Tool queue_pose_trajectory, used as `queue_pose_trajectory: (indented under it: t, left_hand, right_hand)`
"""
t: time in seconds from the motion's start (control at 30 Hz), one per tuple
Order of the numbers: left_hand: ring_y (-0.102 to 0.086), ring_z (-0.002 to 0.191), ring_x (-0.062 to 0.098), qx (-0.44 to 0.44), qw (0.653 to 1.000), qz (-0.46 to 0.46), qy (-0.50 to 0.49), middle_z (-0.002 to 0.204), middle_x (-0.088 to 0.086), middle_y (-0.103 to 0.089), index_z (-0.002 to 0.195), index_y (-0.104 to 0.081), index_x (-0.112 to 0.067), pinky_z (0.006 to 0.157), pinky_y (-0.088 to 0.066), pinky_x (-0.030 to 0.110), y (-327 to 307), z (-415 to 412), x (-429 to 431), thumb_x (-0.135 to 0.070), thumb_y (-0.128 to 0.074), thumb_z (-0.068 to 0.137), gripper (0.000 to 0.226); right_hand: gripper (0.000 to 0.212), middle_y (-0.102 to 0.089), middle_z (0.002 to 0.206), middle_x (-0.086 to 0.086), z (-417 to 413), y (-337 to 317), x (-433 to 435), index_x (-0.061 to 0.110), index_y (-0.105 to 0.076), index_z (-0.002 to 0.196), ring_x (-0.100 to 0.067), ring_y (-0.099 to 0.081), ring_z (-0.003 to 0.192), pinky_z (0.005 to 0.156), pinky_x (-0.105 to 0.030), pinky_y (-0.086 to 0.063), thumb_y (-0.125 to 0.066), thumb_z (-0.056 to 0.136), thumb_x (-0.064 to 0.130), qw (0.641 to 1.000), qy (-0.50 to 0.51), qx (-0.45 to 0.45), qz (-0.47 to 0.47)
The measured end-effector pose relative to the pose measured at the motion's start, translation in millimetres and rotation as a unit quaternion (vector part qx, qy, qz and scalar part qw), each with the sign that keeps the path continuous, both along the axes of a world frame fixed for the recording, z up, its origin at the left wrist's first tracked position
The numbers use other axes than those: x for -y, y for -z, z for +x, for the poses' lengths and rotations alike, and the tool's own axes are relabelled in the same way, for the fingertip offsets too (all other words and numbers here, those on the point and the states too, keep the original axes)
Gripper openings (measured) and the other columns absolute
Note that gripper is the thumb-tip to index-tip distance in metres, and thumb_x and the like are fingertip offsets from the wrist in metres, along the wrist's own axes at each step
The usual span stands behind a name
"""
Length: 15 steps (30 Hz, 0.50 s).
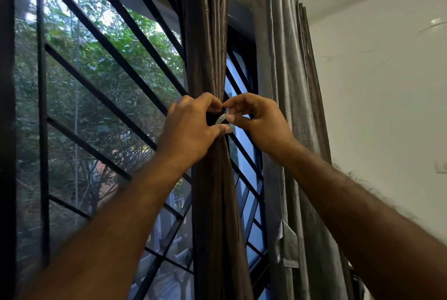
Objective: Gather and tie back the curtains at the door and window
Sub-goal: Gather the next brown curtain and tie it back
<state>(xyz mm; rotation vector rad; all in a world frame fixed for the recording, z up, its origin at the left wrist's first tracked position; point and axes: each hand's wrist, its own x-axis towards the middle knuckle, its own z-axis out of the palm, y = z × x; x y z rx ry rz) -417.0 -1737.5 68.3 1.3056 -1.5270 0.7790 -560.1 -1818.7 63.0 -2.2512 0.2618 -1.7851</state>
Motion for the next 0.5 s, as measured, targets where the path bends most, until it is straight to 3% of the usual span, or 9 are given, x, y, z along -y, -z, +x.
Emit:
queue_pose_trajectory:
  t: [0.27,0.4,0.5]
  left_hand:
    - [-0.060,0.093,0.032,-0.009,0.999,-0.043,0.013,0.091,0.010,-0.063,0.087,-0.075,-0.019,0.075,-0.055,0.046,-3.7,-0.4,11.2,-0.013,-0.078,0.079,0.011]
    - [-0.063,0.084,0.026,-0.016,0.998,-0.049,0.021,0.085,0.008,-0.066,0.078,-0.071,-0.021,0.073,-0.055,0.044,-3.3,-2.1,13.4,-0.012,-0.077,0.077,0.010]
    - [-0.061,0.093,0.027,-0.022,0.999,-0.043,-0.002,0.090,0.004,-0.068,0.082,-0.070,-0.027,0.079,-0.054,0.045,-3.2,-3.1,16.6,-0.023,-0.077,0.079,0.008]
  right_hand:
    - [0.014,-0.069,0.092,0.007,9.0,-3.7,0.1,0.007,-0.069,0.101,0.000,-0.065,0.087,0.081,-0.007,-0.050,-0.073,0.088,0.011,1.000,0.005,-0.020,-0.020]
    - [0.014,-0.073,0.100,-0.001,7.0,-3.0,4.4,0.007,-0.070,0.105,-0.009,-0.068,0.097,0.089,-0.018,-0.054,-0.069,0.090,0.005,0.999,0.028,-0.023,-0.021]
    - [0.019,-0.074,0.104,-0.005,-2.2,4.2,10.7,0.006,-0.069,0.108,-0.015,-0.068,0.102,0.092,-0.027,-0.055,-0.064,0.091,-0.002,0.999,0.024,-0.017,0.015]
